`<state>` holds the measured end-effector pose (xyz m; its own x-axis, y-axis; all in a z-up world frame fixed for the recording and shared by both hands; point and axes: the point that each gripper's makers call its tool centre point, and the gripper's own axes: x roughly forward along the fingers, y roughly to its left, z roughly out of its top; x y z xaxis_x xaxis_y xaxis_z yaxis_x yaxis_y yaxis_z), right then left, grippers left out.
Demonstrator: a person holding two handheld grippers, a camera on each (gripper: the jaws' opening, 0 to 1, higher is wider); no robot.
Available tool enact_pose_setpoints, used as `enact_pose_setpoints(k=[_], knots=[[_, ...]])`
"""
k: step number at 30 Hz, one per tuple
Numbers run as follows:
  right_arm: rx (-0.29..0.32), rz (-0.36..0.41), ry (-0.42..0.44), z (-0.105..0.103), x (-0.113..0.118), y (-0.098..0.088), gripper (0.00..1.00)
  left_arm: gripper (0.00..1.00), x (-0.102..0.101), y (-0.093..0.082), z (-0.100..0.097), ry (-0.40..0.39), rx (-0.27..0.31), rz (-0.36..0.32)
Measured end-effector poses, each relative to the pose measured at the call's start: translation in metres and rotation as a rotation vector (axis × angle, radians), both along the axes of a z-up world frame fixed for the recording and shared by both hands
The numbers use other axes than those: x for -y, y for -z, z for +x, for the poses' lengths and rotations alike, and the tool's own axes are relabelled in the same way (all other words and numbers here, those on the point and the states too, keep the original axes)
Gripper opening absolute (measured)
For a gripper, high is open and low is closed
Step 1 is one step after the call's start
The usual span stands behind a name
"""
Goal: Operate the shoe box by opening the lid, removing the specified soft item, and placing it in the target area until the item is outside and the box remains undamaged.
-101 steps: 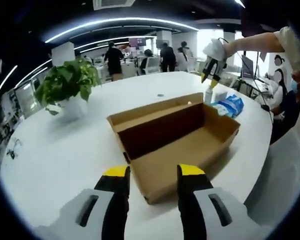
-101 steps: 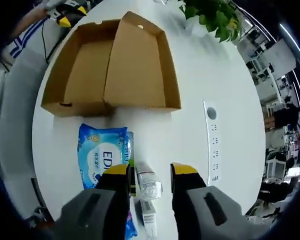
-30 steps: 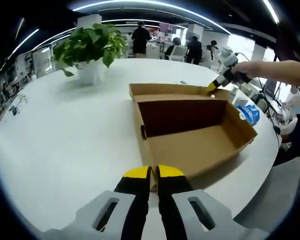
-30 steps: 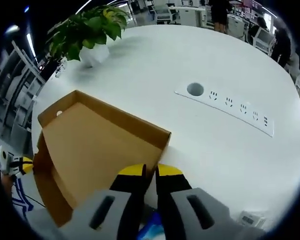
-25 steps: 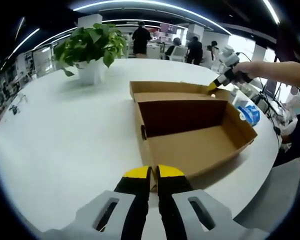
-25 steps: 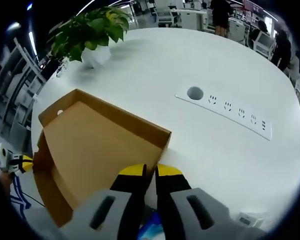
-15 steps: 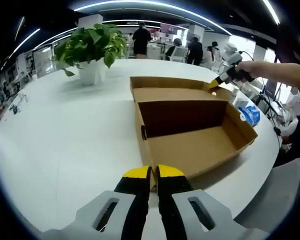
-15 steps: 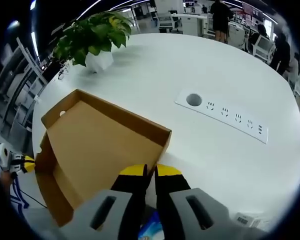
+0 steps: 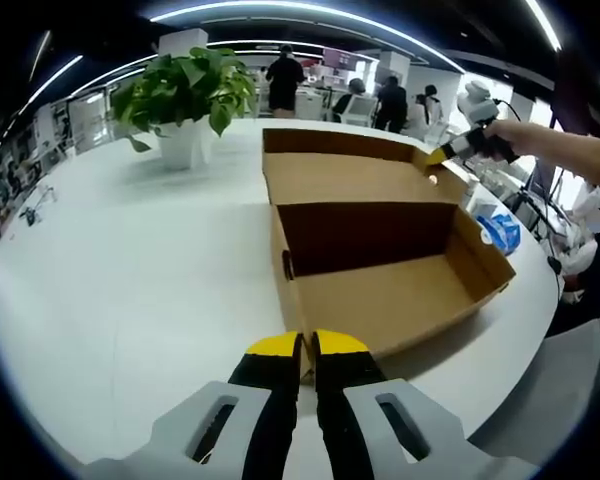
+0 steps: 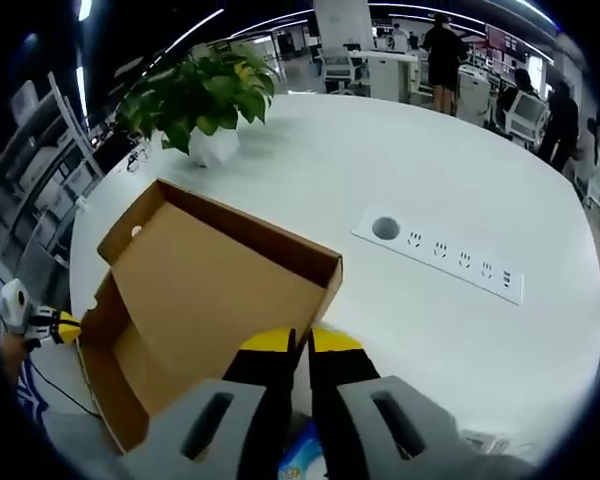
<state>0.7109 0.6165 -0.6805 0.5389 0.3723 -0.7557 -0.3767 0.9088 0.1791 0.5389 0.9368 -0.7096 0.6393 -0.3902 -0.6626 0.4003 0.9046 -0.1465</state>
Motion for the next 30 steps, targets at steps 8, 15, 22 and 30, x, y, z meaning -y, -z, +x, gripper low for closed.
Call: enact_pose_setpoints(k=[8, 15, 22, 30], knots=[[0.098, -0.019, -0.027, -0.006, -0.002, -0.018, 0.02, 0.01, 0.000, 0.000, -0.001, -0.008, 0.007, -0.006], [0.174, 0.003, -0.014, -0.016, -0.003, -0.036, 0.02, 0.01, 0.000, 0.000, -0.002, -0.016, 0.014, -0.012], [0.251, 0.020, -0.030, -0.028, -0.005, -0.050, 0.02, 0.01, 0.001, 0.000, -0.002, -0.019, 0.033, -0.009], [0.298, 0.038, -0.054, -0.043, -0.009, -0.064, 0.01, 0.01, 0.000, 0.000, -0.002, -0.027, 0.037, -0.022]])
